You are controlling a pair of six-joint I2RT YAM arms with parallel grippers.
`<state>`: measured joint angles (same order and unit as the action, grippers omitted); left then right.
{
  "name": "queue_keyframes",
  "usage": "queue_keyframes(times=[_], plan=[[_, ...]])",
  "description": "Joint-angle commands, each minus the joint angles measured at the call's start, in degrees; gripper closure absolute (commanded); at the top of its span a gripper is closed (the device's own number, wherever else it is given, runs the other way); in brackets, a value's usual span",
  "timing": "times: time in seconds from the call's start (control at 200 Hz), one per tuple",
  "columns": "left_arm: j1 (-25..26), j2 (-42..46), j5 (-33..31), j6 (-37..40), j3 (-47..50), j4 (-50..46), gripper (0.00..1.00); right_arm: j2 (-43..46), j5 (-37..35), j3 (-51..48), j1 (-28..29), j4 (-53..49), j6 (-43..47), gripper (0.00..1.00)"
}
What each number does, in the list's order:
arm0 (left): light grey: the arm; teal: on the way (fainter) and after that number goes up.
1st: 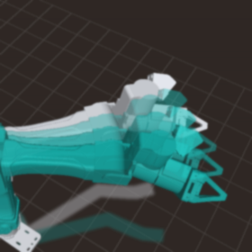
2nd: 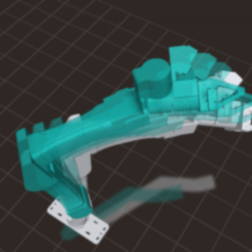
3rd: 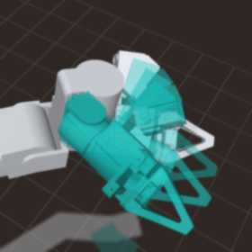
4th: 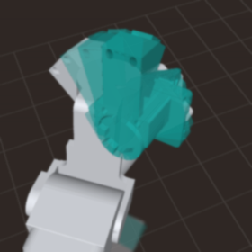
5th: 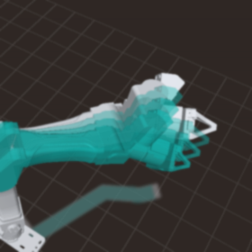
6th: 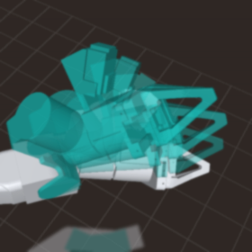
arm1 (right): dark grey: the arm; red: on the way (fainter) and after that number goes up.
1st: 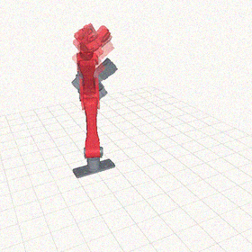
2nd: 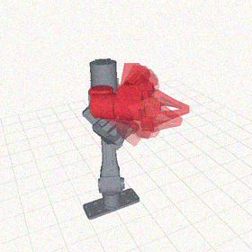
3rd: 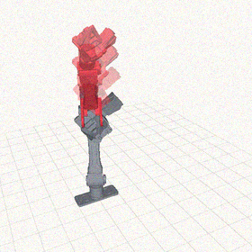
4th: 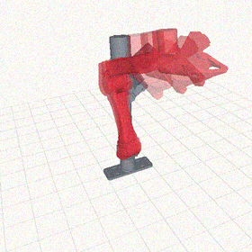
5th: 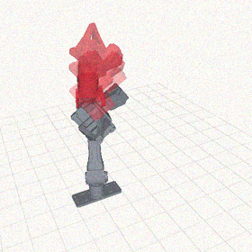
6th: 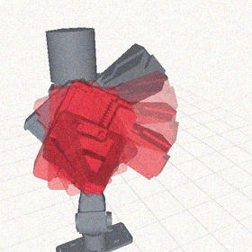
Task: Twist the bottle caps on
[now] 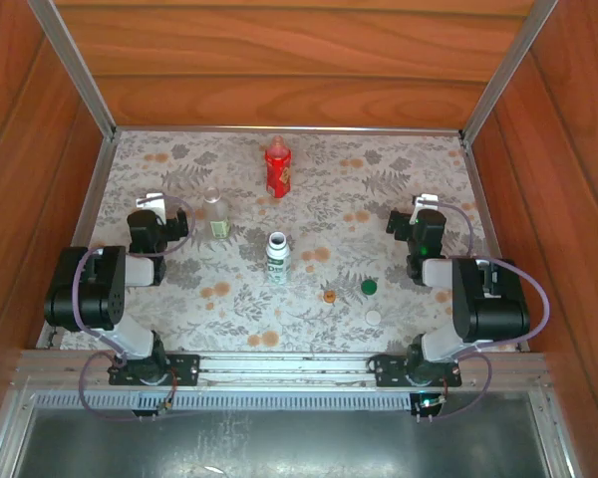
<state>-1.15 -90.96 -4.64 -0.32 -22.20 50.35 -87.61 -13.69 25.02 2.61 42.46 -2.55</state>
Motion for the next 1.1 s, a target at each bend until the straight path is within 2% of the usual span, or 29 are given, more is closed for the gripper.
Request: queue_keyframes(times=[0.0,0.595,0.735,0.819,0.959,1.094], plan=[[-0.4,0.6,0.4,-0.8,-0.4,1.1,0.00,0.2,-1.2,0.6,0.2,0.6,-0.9,0.00],[-0.5,0.5,0.5,-1.0,-0.3,1.1,0.00,0.4,-1.1,0.3,0.2,1.0,-1.0,0.00],[-0.3,1.7,0.5,-0.9,0.3,1.2,0.00,1.0,2.6,0.3,0.1,1.0,0.6,0.00],[-0.1,5.1,-1.2,-1.3,1.8,1.1,0.00,4.8,3.0,-0.5,0.1,-0.6,1.1,0.00],[1.5,15.0,-5.2,-0.1,5.8,0.2,0.00,16.5,3.1,-0.8,0.1,-11.4,3.3,0.00],[6.7,27.9,-12.6,1.6,9.4,-4.6,0.00,26.2,6.4,-0.2,0.1,-21.3,5.2,0.00]])
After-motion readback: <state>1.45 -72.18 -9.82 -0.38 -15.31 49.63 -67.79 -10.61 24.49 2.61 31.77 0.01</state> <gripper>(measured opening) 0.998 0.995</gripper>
